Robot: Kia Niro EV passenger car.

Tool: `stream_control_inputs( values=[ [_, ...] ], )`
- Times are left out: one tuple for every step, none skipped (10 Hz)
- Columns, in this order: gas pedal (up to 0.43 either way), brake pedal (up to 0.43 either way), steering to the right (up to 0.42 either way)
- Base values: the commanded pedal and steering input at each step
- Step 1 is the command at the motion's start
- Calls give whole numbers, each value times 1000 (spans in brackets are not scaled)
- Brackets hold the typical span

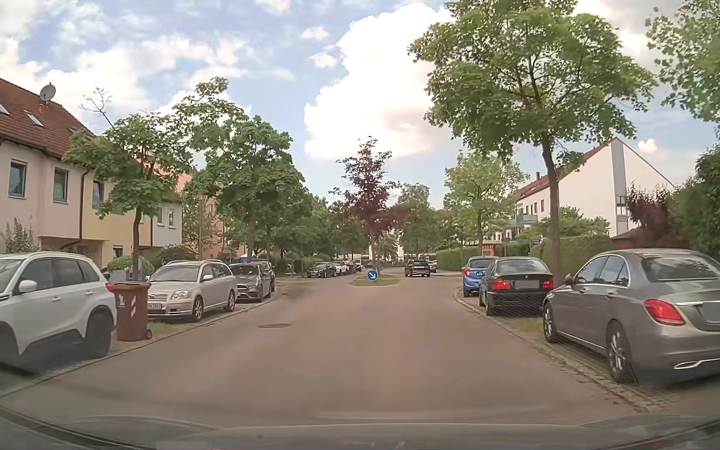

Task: Follow the waypoints while adhering to traffic rules and regulations

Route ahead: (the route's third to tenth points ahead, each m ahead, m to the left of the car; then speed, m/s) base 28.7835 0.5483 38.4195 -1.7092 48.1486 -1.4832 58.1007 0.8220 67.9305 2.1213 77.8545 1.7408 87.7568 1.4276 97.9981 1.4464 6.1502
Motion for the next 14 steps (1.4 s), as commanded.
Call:
stream_control_inputs(
  values=[
    [8,18,6],
    [8,24,6],
    [8,18,6],
    [8,24,7],
    [8,18,7],
    [8,24,7],
    [8,18,8],
    [8,18,8],
    [8,24,9],
    [8,24,10],
    [8,24,10],
    [8,18,12],
    [8,24,14],
    [8,18,16]
  ],
)
